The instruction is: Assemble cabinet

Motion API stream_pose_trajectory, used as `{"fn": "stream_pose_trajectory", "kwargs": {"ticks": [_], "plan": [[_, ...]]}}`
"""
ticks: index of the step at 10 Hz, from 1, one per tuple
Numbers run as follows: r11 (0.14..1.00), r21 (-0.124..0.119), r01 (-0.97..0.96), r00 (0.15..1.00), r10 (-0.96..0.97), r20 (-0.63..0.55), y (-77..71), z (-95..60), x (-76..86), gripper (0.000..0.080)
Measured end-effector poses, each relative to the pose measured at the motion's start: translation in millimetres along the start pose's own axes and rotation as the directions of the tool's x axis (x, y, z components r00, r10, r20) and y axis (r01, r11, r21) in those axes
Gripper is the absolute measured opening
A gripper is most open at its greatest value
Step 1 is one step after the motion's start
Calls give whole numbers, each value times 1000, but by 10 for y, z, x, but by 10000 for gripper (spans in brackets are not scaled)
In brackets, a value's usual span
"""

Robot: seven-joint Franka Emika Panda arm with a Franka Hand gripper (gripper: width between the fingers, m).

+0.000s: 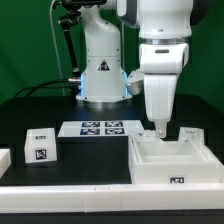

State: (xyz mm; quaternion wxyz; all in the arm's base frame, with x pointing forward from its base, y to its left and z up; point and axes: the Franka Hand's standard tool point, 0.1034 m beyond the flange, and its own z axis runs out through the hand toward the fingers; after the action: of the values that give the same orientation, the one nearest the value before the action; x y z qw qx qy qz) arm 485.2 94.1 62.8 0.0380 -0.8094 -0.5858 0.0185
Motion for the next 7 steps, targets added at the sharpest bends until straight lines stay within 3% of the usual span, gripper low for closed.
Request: {"fn": "stream_pose_trajectory", "kwargs": {"ticks": [1, 4, 5, 7], "plan": [[998, -15, -55, 998, 55, -6, -135, -23, 65, 796], [997, -20, -71, 997, 71, -22, -481, 55, 274, 796], [998, -18, -67, 997, 66, -24, -534, 81, 310, 796], [997, -20, -75, 997, 75, -25, -500, 74, 279, 796]]}}
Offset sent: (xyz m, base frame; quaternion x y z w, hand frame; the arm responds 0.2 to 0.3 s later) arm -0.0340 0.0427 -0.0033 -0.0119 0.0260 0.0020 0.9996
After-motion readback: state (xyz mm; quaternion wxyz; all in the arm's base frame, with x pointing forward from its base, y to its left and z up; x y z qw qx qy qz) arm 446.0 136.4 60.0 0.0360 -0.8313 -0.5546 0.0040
